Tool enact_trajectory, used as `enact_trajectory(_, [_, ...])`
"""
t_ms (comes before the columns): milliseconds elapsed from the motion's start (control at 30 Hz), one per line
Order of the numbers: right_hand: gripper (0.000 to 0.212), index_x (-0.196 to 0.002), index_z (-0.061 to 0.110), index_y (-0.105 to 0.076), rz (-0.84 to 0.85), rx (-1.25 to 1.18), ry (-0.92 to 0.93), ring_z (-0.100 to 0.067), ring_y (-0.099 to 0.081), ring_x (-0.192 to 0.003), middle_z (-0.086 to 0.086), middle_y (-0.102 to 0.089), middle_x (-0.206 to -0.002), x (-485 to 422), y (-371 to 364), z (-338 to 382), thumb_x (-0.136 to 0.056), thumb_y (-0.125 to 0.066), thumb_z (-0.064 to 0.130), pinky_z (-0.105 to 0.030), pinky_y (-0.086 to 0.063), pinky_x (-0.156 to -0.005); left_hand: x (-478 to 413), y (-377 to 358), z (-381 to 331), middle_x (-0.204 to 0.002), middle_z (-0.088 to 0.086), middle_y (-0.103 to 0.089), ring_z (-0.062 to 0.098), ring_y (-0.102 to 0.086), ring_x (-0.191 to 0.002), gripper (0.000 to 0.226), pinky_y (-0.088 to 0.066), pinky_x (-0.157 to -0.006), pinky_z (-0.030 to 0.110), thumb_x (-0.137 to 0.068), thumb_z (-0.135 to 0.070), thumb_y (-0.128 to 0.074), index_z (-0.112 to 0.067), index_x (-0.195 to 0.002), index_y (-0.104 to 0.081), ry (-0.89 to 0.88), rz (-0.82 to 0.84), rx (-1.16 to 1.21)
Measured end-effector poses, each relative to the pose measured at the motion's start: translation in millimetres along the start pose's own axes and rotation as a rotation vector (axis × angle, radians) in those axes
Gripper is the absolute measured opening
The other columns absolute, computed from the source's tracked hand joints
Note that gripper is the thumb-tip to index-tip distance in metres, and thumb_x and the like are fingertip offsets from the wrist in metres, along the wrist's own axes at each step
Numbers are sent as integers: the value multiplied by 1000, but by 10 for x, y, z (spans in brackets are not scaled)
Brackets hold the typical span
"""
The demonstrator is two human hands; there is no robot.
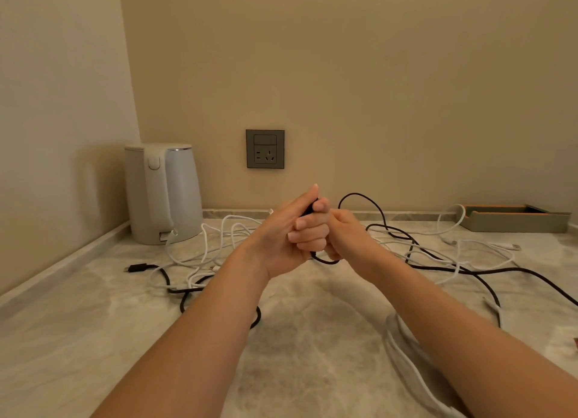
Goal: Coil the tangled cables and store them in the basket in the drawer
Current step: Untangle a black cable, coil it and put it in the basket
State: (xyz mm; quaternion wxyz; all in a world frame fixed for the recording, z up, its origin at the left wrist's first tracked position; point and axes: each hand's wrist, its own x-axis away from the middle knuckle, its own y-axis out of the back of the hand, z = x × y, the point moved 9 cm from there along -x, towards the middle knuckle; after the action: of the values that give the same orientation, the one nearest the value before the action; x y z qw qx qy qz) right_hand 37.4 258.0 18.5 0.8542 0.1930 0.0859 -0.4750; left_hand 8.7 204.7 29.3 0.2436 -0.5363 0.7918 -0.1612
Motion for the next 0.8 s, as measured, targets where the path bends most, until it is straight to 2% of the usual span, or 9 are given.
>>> enact_trajectory(133, [45, -59, 15, -46, -111, -90, 126, -2, -43, -50, 9, -46, -51, 12, 177, 116, -102, -38, 26, -15, -35, -51, -5, -57, 183, -33, -10, -30, 0, -27, -23, 46, -21, -29, 13, -96, -38, -34, -14, -61, -52, 95, 32, -99])
enact_trajectory(200, [46, -57, 12, -38, -179, -106, 186, -4, -39, -47, 10, -41, -46, -2, 262, 185, -102, -39, 25, -16, -34, -51, 0, -89, 244, -32, -11, -29, 1, -26, -22, 50, -20, -29, 13, -95, -40, -33, -15, -57, -52, 149, 54, -103])
enact_trajectory(300, [42, -62, 8, -42, -296, -13, 267, -19, -30, -57, -4, -32, -56, -25, 336, 243, -101, -42, 27, -28, -28, -55, 27, -92, 228, -30, -11, -30, 2, -26, -21, 46, -19, -28, 12, -89, -43, -38, -17, -53, -48, 185, 69, -114])
enact_trajectory(400, [48, -54, 15, -35, -308, 0, 255, -10, -30, -48, 8, -33, -46, -51, 308, 201, -100, -44, 27, -22, -28, -49, 40, -97, 258, -31, -11, -30, 2, -26, -21, 46, -19, -28, 12, -88, -45, -39, -18, -51, -45, 212, 82, -126])
enact_trajectory(533, [45, -57, 20, -31, -292, 63, 195, -1, -29, -40, 16, -32, -41, -50, 253, 150, -100, -42, 18, -14, -29, -48, 49, -183, 394, -32, -11, -31, 2, -27, -23, 44, -22, -29, 13, -89, -44, -41, -20, -53, -41, 265, 143, -148])
enact_trajectory(567, [40, -60, 20, -37, -250, 22, 152, 1, -37, -43, 18, -40, -47, -25, 233, 132, -100, -41, 16, -16, -35, -53, 52, -204, 396, -32, -11, -31, 2, -27, -23, 43, -23, -29, 13, -89, -44, -43, -20, -52, -41, 264, 164, -152])
enact_trajectory(667, [23, -84, 11, -54, 59, -97, 51, -15, -57, -72, -3, -59, -80, 84, 10, 119, -101, -38, 9, -26, -47, -71, 35, -278, 295, -30, -11, -32, 1, -29, -22, 43, -22, -29, 14, -86, -41, -49, -20, -49, -42, 182, 217, -122])
enact_trajectory(733, [31, -76, 11, -58, 119, -30, 51, -9, -55, -60, -3, -60, -67, 134, -82, 139, -99, -38, 3, -21, -45, -56, -5, -232, 138, -29, -9, -31, 1, -28, -22, 48, -21, -29, 15, -89, -39, -46, -19, -46, -41, 43, 165, -67])
enact_trajectory(800, [51, -53, 23, -59, 123, 28, 35, 0, -38, -38, 10, -48, -42, 125, -175, 114, -94, -43, -2, -19, -31, -42, -17, -98, -21, -28, -8, -28, 2, -25, -20, 51, -20, -28, 15, -91, -36, -40, -18, -44, -38, -87, 55, 8])
